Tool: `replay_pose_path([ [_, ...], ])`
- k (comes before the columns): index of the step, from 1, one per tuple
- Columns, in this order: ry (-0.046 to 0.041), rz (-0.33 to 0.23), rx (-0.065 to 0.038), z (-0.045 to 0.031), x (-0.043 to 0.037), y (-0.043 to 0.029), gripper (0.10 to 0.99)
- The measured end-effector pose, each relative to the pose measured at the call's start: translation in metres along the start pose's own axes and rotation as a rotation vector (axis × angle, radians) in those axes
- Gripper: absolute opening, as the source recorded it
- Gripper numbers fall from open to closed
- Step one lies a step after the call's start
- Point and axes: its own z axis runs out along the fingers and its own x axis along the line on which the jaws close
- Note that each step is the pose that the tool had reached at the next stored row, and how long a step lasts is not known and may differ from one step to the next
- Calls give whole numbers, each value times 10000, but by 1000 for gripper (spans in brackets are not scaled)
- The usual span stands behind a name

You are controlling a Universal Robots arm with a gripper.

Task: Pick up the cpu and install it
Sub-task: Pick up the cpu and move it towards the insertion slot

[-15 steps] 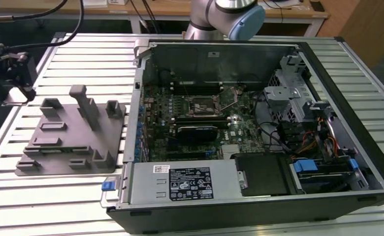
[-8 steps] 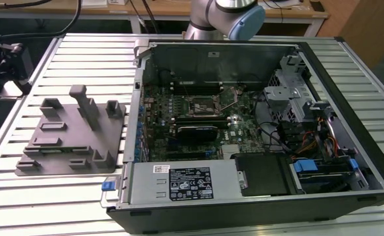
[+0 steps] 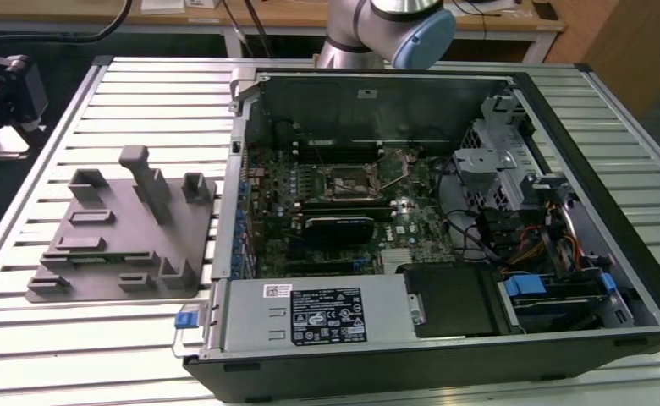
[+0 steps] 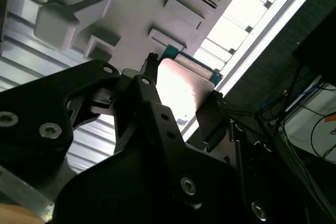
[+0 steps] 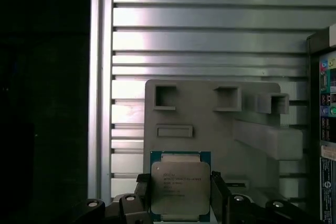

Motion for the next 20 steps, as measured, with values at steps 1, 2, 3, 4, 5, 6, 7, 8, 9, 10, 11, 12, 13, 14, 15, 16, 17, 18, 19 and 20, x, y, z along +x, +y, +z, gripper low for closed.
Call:
replay_pose_path([
  [1, 0, 0, 0, -22, 0, 2, 541],
  [2, -1, 0, -1, -43, 0, 4, 541],
  [3, 1, 0, 1, -62, -1, 6, 541],
  [4, 1, 0, 0, -74, -1, 7, 541],
  [5, -1, 0, -1, -74, -1, 7, 541],
  [6, -1, 0, -1, -74, -1, 7, 541],
  [7, -2, 0, -1, -74, -1, 8, 541],
  [8, -2, 0, -1, -74, -1, 8, 541],
  [9, -1, 0, -1, -75, -1, 8, 541],
  [10, 1, 0, 0, -76, -1, 8, 541],
  [11, 2, 1, 1, -77, -4, 9, 541],
  [12, 3, 0, 1, -77, -11, 8, 541],
  [13, 1, 0, 0, -76, -20, 8, 541],
  [14, 0, 0, 0, -75, -31, 8, 541],
  [15, 1, 0, 0, -75, -44, 8, 541],
  [16, 1, 0, 0, -75, -59, 8, 541],
  [17, 2, -1, 1, -76, -74, 8, 541],
  [18, 0, 0, -1, -74, -91, 8, 541],
  [19, 1, 0, 0, -75, -108, 9, 541],
  [20, 0, 0, 0, -74, -125, 9, 541],
])
